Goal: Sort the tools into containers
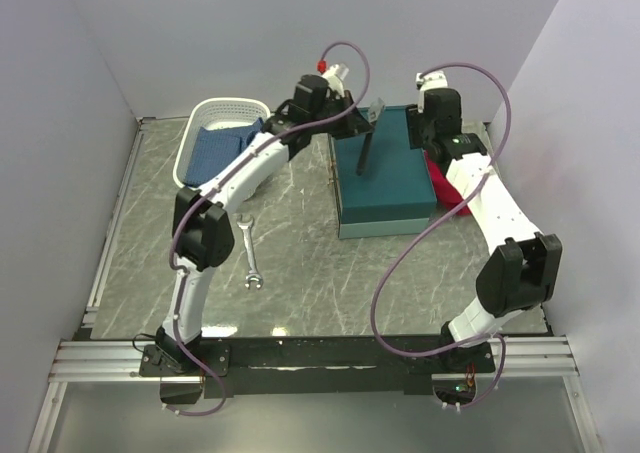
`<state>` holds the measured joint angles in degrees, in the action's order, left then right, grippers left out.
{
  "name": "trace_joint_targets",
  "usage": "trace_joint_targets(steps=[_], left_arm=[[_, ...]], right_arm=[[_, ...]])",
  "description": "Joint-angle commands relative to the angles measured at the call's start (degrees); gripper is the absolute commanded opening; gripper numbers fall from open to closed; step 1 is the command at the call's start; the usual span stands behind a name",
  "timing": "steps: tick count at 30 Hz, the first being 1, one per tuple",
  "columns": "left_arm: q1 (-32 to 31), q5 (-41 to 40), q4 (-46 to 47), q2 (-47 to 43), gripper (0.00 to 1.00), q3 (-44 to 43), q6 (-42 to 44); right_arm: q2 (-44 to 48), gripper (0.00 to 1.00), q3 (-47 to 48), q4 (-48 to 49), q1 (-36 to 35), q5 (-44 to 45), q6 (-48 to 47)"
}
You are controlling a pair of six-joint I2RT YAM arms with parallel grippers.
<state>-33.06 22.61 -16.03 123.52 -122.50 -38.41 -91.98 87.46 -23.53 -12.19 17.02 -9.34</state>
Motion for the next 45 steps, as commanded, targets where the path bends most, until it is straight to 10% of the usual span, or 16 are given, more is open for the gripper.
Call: trace_joint_targets(steps=[1, 13, 17, 23, 35, 45], left_arm=[[-2.4, -9.7, 4.1, 2.1, 0.01, -5.4, -9.2], [-7.1, -16.9, 2.7, 8.0, 0.01, -8.6, -18.1], [-7.5, -14.9, 5.3, 7.8, 0.56, -7.7, -19.2], [-6.3, -13.3, 4.8, 1.4, 0.82, -5.5, -13.5], [1.5, -28.9, -12.2, -32.2, 0.81, 28.9, 13.1], [5.8, -32.1, -14.0, -47.1, 0.71, 60.7, 12.1]], right_arm=[[5.2, 0.62, -1.5, 0.3, 1.7, -0.7, 1.5], [8.8, 0.61, -5.1, -0.4, 2.8, -1.8, 1.0], [9.9, 0.61, -5.9, -0.6, 2.9, -3.0, 0.7], [10.7, 0.61, -5.5, -1.5, 2.8, -4.4, -0.2], [10.6, 0.61, -5.3, -5.2, 2.7, -18.8, 1.3], [11.6, 0.62, -7.0, -4.2, 1.8, -23.5, 3.9]])
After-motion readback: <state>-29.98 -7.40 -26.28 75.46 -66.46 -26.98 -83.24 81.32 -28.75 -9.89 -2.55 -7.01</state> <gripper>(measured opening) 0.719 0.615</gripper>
